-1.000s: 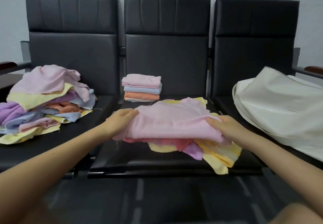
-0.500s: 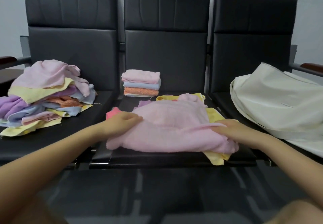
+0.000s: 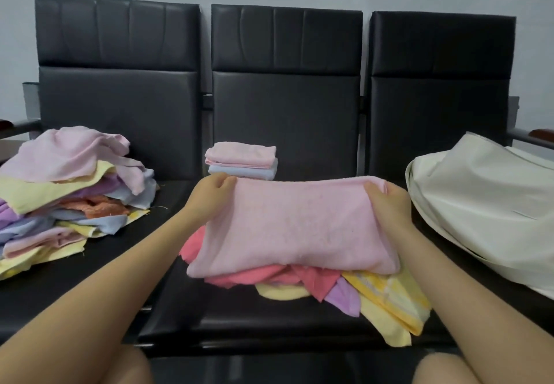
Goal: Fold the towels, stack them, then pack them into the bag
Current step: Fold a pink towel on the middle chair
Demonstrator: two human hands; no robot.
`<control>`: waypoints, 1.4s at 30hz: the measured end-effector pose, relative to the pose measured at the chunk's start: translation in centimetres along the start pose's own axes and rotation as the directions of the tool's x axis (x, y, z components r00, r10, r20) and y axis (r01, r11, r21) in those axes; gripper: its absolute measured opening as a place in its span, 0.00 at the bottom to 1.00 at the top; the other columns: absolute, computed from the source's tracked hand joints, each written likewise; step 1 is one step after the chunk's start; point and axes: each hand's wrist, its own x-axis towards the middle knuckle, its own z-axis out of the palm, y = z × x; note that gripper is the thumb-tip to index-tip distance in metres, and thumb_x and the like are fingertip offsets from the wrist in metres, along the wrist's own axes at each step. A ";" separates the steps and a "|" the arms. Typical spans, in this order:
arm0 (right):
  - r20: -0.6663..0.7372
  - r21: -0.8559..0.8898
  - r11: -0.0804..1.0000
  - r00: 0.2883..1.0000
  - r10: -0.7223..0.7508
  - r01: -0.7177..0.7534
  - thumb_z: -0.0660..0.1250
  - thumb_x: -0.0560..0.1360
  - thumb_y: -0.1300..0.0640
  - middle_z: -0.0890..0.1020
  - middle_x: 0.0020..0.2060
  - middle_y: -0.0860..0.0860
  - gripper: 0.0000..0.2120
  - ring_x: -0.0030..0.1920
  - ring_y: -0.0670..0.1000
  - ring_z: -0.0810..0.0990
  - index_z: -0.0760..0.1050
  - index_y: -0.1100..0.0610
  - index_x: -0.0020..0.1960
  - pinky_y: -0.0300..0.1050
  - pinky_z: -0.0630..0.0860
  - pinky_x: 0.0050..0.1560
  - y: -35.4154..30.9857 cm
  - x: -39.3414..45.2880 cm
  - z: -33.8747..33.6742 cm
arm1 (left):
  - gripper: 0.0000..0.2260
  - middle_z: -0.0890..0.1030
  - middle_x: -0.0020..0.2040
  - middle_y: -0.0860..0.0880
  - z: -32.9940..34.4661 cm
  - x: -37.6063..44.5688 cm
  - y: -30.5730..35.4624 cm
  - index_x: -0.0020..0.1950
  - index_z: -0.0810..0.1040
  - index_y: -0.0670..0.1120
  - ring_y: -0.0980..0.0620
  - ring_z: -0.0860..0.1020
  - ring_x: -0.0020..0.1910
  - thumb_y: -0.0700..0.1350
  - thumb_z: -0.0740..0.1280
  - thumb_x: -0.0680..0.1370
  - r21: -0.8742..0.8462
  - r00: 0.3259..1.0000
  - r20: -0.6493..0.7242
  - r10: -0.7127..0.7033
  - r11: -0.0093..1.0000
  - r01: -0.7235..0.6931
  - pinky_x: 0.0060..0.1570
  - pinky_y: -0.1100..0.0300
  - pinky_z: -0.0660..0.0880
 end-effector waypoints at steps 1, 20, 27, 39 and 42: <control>-0.022 -0.041 0.999 1.000 0.009 -0.010 0.65 0.76 0.54 0.81 0.42 0.51 0.06 0.45 0.53 0.79 0.79 0.53 0.46 0.48 0.76 0.46 0.5 0.6 0.6 | 0.17 0.70 0.32 0.51 0.5 0.5 -0.5 0.33 0.66 0.45 0.53 0.67 0.33 0.45 0.59 0.82 0.015 1.000 0.003 0.003 1.000 -0.003 0.32 0.57 0.63; 0.179 -0.790 0.612 0.967 0.180 0.032 0.54 0.80 0.50 0.76 0.60 0.60 0.20 0.53 0.58 0.76 0.70 0.61 0.66 0.46 0.68 0.47 4.8 2.6 2.3 | 0.10 0.78 0.48 0.47 3.5 2.1 -5.1 0.51 0.79 0.44 0.47 0.75 0.50 0.45 0.60 0.80 0.388 0.964 0.266 0.023 0.913 -0.129 0.47 0.56 0.69; 0.187 -0.764 0.645 0.946 0.266 -0.030 0.58 0.78 0.41 0.76 0.36 0.52 0.19 0.39 0.52 0.77 0.71 0.57 0.45 0.44 0.70 0.37 3.3 0.4 -0.5 | 0.11 0.80 0.44 0.50 3.4 -0.9 2.5 0.44 0.79 0.44 0.49 0.76 0.47 0.41 0.59 0.81 0.103 0.963 0.125 0.237 0.963 -0.250 0.43 0.57 0.66; 0.320 -0.457 0.810 0.782 0.534 -0.367 0.69 0.74 0.41 0.76 0.63 0.58 0.31 0.59 0.55 0.76 0.70 0.58 0.69 0.50 0.73 0.62 1.7 -1.4 -1.9 | 0.32 0.64 0.76 0.52 7.6 -5.0 2.9 0.76 0.63 0.56 0.52 0.60 0.75 0.62 0.42 0.74 0.338 0.788 0.565 0.244 0.803 -0.491 0.74 0.54 0.55; 0.397 -0.029 0.837 0.762 0.511 -0.547 0.71 0.75 0.57 0.81 0.49 0.58 0.13 0.48 0.56 0.80 0.76 0.62 0.56 0.52 0.78 0.55 1.6 -0.9 -2.5 | 0.36 0.60 0.78 0.52 7.9 -5.8 3.1 0.78 0.59 0.56 0.51 0.58 0.76 0.64 0.35 0.72 0.434 0.785 0.566 0.253 0.719 -0.544 0.73 0.54 0.53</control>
